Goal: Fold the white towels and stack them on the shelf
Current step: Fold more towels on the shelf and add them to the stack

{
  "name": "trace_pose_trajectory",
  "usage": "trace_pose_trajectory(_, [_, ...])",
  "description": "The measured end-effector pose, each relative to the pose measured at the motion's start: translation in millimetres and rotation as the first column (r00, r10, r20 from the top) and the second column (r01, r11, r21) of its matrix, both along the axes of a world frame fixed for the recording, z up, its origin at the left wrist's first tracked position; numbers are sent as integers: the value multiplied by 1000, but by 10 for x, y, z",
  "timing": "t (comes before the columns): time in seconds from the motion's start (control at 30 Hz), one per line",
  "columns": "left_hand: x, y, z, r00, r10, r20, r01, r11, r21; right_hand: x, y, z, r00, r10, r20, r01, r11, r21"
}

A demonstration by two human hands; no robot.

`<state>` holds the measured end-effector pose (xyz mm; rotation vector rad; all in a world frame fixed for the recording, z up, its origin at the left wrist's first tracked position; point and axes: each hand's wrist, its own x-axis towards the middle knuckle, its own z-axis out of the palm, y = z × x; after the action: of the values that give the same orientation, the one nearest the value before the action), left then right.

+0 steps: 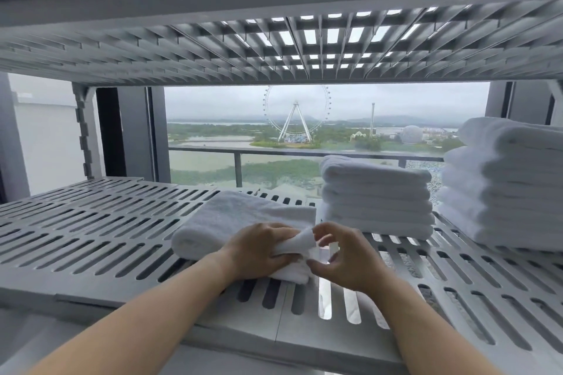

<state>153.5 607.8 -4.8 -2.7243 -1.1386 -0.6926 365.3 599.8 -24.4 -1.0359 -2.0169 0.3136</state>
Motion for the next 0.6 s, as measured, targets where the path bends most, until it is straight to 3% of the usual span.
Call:
trace_pose_trajectory(0.2, [5,41,-17,996,77,-41,-76,997,11,-171,52,6,1000,16,15,-18,983,182])
trace_pose_trajectory(0.47, [-485,39,109,924,353,-150,-331,931,150,-227,120,112,993,-104,58,82,948,306])
trace_pose_trajectory(0.6, [-688,54,89,920,379,-98,-366,922,125,-278,152,147,940,-183,287,110,962,252])
